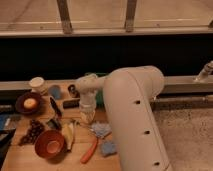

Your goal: Place fork in paper cup

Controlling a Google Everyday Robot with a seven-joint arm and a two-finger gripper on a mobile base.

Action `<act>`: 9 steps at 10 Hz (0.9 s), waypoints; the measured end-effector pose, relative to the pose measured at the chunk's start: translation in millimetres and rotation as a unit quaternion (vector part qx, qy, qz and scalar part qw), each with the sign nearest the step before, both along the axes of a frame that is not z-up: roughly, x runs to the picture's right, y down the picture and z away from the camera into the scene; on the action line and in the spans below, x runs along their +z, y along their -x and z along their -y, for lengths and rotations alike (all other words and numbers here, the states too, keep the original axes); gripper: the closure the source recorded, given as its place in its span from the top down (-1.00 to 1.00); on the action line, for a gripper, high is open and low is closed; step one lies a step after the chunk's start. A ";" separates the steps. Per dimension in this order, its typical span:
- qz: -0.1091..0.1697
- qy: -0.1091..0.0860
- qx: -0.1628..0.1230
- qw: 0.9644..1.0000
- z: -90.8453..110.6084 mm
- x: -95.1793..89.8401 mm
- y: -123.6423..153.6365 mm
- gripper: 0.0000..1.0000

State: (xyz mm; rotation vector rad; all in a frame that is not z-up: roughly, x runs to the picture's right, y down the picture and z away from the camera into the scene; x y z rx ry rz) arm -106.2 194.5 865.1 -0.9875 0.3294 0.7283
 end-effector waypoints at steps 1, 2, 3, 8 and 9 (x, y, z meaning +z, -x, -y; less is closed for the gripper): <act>0.000 -0.002 0.000 1.000 0.6 -0.3 -0.4 -1.00; -0.005 -0.009 -0.005 1.000 3.4 -1.9 -1.9 -0.95; -0.015 -0.025 -0.012 1.000 12.7 -10.5 -2.7 -0.76; -0.036 -0.091 -0.023 0.995 56.3 -60.1 9.4 0.21; -0.035 -0.094 -0.019 0.995 58.2 -63.0 10.7 0.40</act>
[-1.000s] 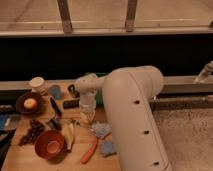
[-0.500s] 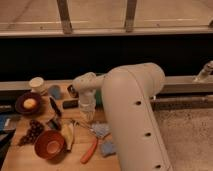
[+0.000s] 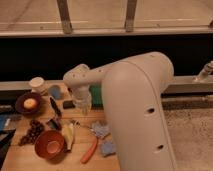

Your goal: Place fork in paper cup

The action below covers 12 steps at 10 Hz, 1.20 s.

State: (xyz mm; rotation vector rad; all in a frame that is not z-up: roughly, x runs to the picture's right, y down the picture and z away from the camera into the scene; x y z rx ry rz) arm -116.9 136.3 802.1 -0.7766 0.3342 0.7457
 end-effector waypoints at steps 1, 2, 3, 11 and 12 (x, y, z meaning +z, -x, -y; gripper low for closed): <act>0.001 0.003 0.003 1.000 -2.3 0.5 1.7 0.55; 0.007 0.008 0.008 1.000 -8.5 4.6 6.0 0.60; 0.012 0.013 0.013 1.000 -14.3 8.9 8.1 0.60; 0.023 0.051 0.035 0.998 -57.8 20.0 27.9 0.60; 0.019 0.053 0.032 0.998 -64.4 22.1 32.0 0.60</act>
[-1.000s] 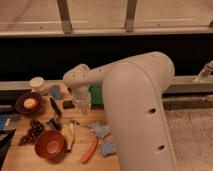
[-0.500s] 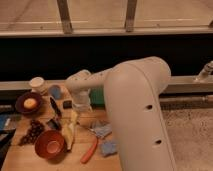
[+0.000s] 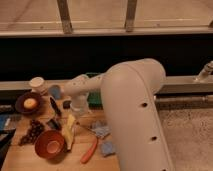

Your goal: Place fork in paper cup

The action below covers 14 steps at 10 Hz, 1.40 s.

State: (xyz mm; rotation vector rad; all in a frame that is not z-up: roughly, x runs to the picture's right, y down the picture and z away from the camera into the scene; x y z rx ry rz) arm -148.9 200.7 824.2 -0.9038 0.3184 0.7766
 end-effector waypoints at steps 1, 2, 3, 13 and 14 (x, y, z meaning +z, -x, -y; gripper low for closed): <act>-0.007 0.001 -0.003 1.000 -5.1 3.4 -0.6 0.60; -0.021 0.003 -0.005 1.000 -10.1 8.0 -2.7 0.60; -0.029 0.003 -0.007 1.000 -12.4 10.7 -4.4 0.60; -0.056 0.002 0.004 0.998 -15.2 19.4 -23.2 -0.70; -0.053 0.004 0.005 0.999 -16.2 17.7 -20.4 -0.89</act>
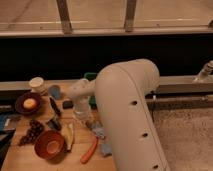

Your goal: Place fork in paper cup

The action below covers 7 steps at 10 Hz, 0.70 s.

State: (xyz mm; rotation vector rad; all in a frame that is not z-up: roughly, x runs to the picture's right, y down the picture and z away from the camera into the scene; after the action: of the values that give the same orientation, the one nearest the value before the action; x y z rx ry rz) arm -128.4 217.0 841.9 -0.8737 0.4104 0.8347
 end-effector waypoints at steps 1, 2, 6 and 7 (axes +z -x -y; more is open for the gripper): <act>0.002 -0.001 -0.002 1.000 1.0 -0.7 2.8 -0.99; 0.001 0.000 -0.002 1.000 -1.0 1.6 1.8 -1.00; 0.001 0.000 -0.002 1.000 -0.5 1.5 2.5 -1.00; 0.001 0.000 -0.003 1.000 -0.5 1.4 2.5 -1.00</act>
State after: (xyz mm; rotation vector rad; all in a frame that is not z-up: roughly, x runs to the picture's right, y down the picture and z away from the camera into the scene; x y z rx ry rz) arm -131.0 217.4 843.4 -0.8739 0.4112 0.8291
